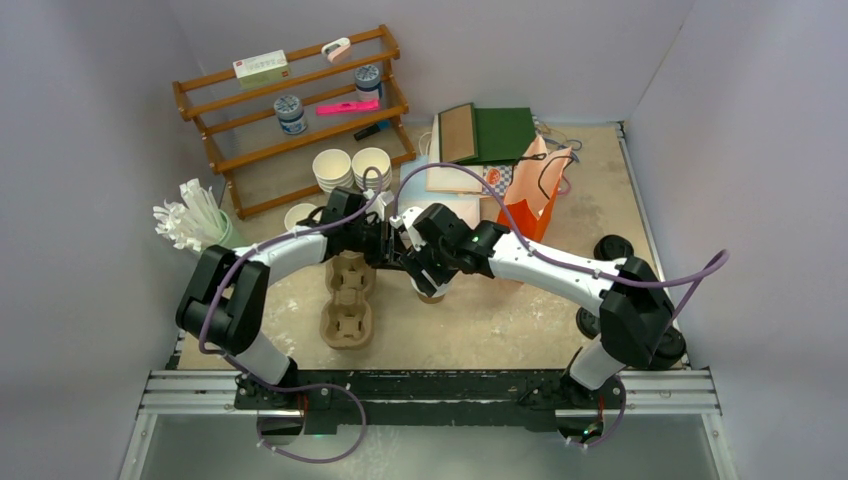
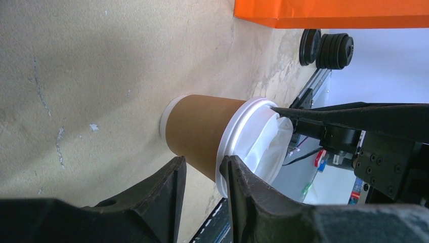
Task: Pack the takeout coffee
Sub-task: Close the cup lid on the coffee cup.
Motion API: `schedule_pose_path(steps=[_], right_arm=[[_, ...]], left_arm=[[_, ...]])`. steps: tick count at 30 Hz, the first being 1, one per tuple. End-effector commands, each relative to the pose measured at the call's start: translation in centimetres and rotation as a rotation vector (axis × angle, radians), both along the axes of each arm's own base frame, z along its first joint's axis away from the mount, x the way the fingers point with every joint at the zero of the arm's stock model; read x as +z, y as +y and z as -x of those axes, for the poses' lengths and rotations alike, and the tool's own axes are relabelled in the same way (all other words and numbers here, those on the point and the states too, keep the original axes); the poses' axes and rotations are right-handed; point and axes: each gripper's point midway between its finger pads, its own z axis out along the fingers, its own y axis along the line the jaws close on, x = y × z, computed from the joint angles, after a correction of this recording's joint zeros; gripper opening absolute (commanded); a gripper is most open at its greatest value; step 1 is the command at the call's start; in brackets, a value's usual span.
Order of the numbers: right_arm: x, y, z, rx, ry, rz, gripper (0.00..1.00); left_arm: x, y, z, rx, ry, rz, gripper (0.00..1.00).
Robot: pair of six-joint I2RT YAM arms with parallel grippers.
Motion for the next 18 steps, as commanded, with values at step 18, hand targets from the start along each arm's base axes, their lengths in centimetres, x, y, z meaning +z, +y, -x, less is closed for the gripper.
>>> schedule_pose_path(steps=[18], right_arm=[[-6.7, -5.6, 1.9, -0.073, 0.075, 0.322, 0.62]], left_arm=[[-6.8, 2.8, 3.0, -0.082, 0.047, -0.361, 0.35]])
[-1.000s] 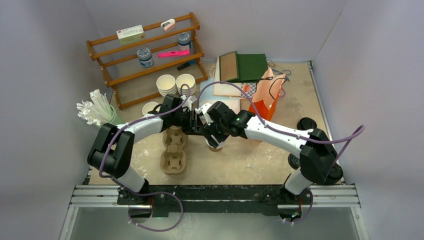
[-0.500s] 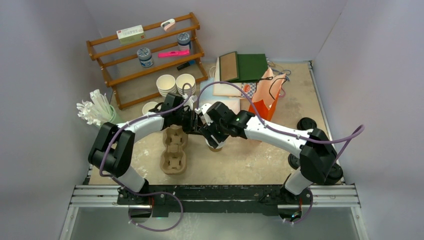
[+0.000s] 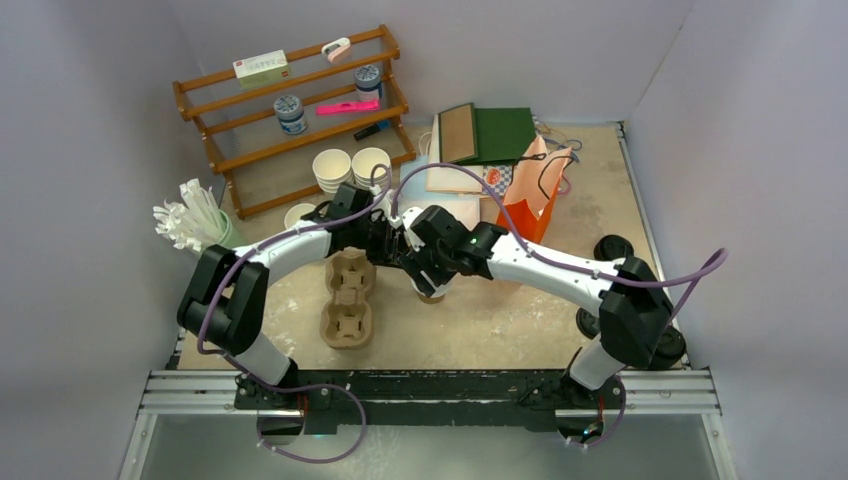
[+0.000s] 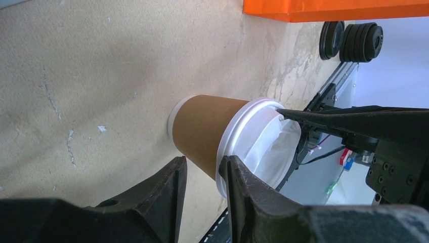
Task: Pack the takeout coffee
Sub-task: Close the cup lid on the coffee cup.
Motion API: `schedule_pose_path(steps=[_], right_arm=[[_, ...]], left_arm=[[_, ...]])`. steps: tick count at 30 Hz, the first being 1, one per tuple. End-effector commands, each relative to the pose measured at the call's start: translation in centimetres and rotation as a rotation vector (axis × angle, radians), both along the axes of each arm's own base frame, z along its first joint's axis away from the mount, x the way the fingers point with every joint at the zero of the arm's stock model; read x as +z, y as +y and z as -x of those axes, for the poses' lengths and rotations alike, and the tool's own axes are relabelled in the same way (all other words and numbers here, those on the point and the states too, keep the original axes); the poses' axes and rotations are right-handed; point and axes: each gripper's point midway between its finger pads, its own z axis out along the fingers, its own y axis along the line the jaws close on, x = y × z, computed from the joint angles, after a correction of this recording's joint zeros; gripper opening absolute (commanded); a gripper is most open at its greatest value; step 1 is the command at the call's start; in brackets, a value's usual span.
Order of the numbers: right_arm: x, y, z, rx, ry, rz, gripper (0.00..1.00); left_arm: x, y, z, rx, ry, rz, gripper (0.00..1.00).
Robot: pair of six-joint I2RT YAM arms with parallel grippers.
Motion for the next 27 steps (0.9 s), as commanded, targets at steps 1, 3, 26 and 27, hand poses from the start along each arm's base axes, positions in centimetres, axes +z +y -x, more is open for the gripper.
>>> schedule_pose_path(steps=[1, 3, 26, 27], right_arm=[[-6.4, -5.7, 1.9, -0.050, 0.081, 0.309, 0.62], [-6.7, -5.8, 2.0, -0.051, 0.077, 0.320, 0.62], [-3.8, -3.0, 0.8, -0.430, 0.080, 0.137, 0.61], [-3.9, -3.0, 0.7, -0.437, 0.079, 0.131, 0.61]], left_arm=[[-6.8, 3.0, 3.2, -0.027, 0.095, -0.267, 0.35], [-7.0, 3.0, 3.4, -0.031, 0.099, -0.271, 0.35], [4.5, 2.0, -1.2, 0.137, -0.172, -0.094, 0.63], [4.6, 2.2, -1.0, 0.147, -0.169, -0.087, 0.63]])
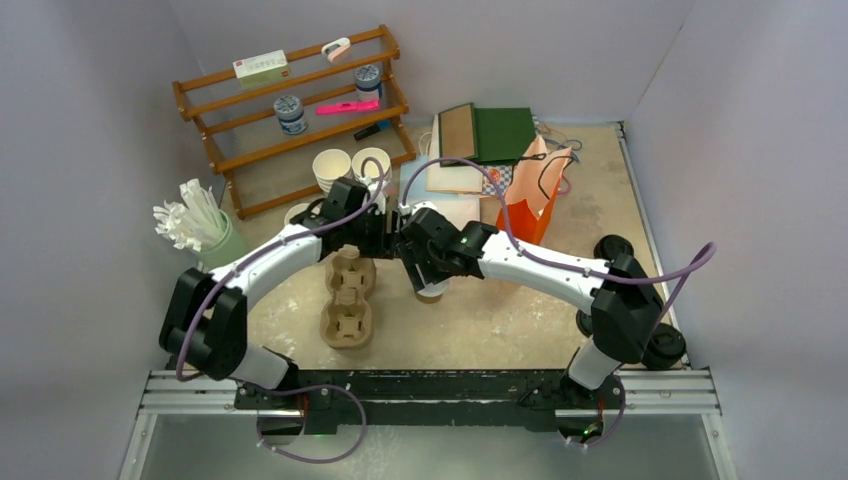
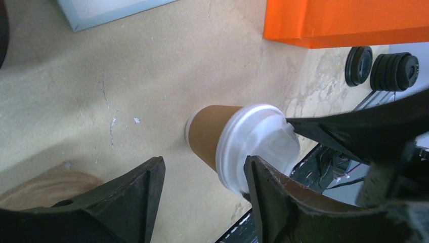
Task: Pack the takeout coffee
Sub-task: Close the cup lid on the coffee cup.
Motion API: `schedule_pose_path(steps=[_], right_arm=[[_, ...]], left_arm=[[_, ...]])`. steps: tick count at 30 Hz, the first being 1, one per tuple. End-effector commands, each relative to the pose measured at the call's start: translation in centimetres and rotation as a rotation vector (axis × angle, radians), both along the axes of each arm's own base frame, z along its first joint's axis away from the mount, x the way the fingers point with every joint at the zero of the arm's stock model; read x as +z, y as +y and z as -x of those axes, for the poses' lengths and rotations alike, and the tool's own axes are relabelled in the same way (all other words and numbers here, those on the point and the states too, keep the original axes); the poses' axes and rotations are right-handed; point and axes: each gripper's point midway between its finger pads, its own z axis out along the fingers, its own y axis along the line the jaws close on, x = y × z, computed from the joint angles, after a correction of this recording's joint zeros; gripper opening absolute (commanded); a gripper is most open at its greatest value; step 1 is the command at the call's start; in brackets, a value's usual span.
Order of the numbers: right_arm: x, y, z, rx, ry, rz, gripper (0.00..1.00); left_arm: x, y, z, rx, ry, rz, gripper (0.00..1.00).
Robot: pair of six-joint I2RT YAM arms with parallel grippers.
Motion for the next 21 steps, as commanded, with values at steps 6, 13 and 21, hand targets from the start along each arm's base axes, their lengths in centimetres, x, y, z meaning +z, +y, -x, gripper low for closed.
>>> schedule_pose_path(steps=[6, 13, 21], right_arm=[[-4.5, -2.9, 0.7, -0.115, 0.063, 0.120, 0.60], [-4.8, -2.8, 0.8, -0.098, 0.072, 0.124, 0.60], [-4.8, -2.7, 0.9, -0.079, 0.079, 0.133, 0.59]], left_arm=[[2.0, 1.0, 2.3, 0.080, 0.004, 0.097, 0.57], [0.4, -0.1, 3.4, 0.074, 0.079, 0.186, 0.40], [0.3, -1.0, 2.7, 0.076, 0.083, 0.237, 0.39]])
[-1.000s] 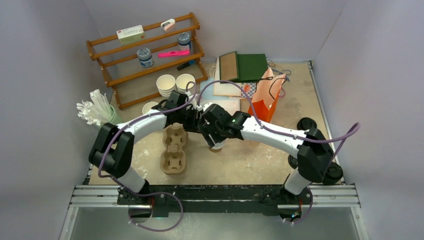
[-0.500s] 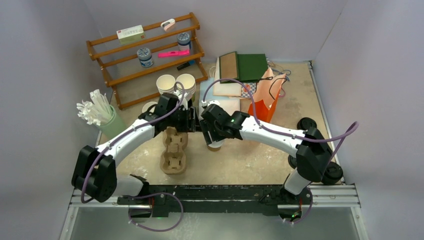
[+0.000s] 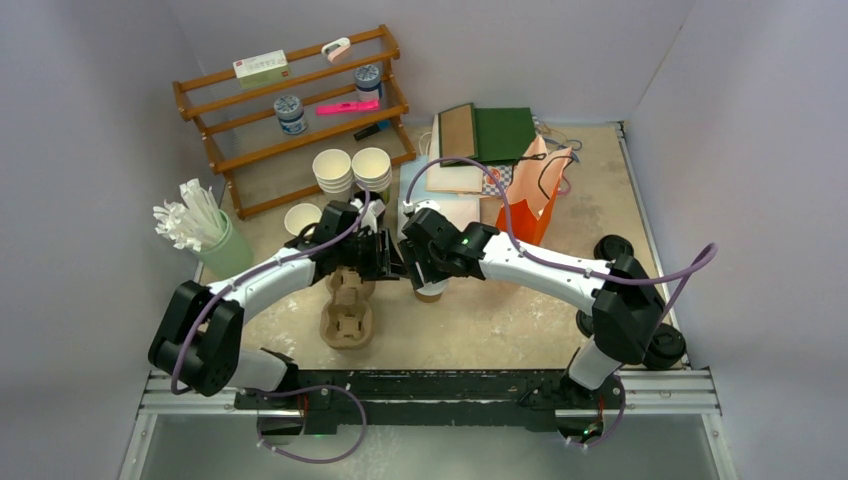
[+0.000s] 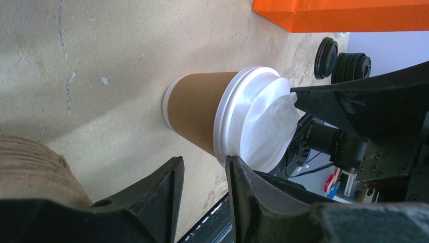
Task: Pack the takeout coffee
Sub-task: Close the cup lid on the coffee cup.
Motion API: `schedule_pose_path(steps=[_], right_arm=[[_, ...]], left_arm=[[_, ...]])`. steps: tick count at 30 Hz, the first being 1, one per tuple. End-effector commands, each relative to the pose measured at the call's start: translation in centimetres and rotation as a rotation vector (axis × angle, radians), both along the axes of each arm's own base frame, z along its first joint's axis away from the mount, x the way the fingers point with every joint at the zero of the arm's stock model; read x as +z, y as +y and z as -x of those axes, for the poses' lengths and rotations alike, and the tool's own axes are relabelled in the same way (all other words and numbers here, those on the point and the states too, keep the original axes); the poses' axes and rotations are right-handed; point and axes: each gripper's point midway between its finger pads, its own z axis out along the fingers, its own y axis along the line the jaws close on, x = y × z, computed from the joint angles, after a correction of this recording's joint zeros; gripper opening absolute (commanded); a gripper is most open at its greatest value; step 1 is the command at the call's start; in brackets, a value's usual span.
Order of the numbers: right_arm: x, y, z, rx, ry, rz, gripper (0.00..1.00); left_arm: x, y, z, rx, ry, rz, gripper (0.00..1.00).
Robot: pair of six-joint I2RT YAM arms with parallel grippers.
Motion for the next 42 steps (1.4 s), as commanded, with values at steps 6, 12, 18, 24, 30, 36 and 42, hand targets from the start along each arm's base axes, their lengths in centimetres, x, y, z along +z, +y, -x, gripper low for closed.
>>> schedule_pose_path(steps=[6, 12, 18, 24, 30, 36, 42], right_arm=[[-4.9, -3.0, 1.2, -0.007, 0.093, 0.167, 0.59], [-5.1, -3.2, 1.3, 0.001, 0.093, 0.172, 0.58], [-5.1, -3.3, 1.3, 0.006, 0.093, 0.179, 0.58], [-5.6, -3.4, 1.2, 0.003, 0.096, 0.206, 0.58], [-6.3, -4.7, 0.6, -0.010, 0.070, 0.279, 0.58], [-7.5, -5.7, 1.1, -0.016, 0.088, 0.327, 0.58], [-8.9, -6.5, 1.7, -0.022, 0.121, 0.369, 0.58]], left_arm=[[1.8, -0.9, -1.7, 0.027, -0.071, 0.075, 0.37], [0.7, -1.1, -1.8, 0.027, -0.044, 0.067, 0.35], [-1.7, -0.4, -1.0, 0.025, 0.035, 0.006, 0.31], [-3.5, 0.8, -0.3, 0.036, 0.081, -0.084, 0.29], [-4.5, 1.4, 0.0, 0.035, 0.103, -0.126, 0.29], [-5.8, 1.8, 0.5, 0.021, 0.134, -0.157, 0.28], [-6.5, 2.2, 0.9, 0.012, 0.148, -0.190, 0.28]])
